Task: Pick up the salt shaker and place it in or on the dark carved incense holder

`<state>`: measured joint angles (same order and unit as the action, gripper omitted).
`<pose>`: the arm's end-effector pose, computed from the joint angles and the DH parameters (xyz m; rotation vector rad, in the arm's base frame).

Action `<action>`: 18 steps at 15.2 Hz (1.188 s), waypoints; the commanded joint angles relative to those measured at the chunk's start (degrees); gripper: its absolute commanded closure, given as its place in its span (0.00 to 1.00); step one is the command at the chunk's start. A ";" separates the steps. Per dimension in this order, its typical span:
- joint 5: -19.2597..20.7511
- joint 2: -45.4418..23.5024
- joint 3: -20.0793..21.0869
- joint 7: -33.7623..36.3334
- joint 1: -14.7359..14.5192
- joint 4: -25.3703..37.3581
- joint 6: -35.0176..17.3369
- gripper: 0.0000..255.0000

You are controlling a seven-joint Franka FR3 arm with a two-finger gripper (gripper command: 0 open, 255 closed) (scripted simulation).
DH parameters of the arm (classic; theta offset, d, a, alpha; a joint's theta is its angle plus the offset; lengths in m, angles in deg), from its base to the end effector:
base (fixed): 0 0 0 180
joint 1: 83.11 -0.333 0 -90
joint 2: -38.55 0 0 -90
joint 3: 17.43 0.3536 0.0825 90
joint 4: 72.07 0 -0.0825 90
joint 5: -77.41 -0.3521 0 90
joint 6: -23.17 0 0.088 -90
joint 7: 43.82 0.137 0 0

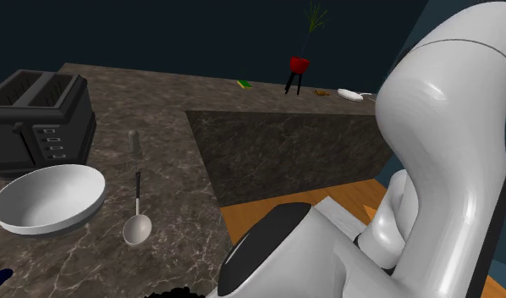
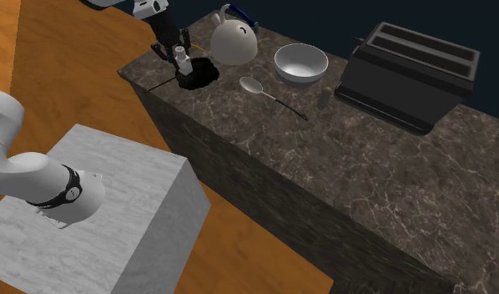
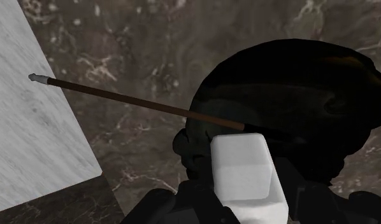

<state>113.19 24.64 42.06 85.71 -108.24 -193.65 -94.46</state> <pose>0.1108 0.5128 0.3673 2.9718 -0.6581 0.5308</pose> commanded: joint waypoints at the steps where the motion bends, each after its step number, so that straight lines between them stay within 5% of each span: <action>1: 0.00 0.00 0.00 0.00 0.00 0.00 0.00 0.00; 6: 0.00 0.00 0.00 0.00 0.00 0.00 0.00 0.00; 10: -5.88 4.52 3.05 -3.62 1.06 3.38 4.73 0.00; 18: -5.89 4.53 3.03 -3.62 1.05 3.38 4.73 0.00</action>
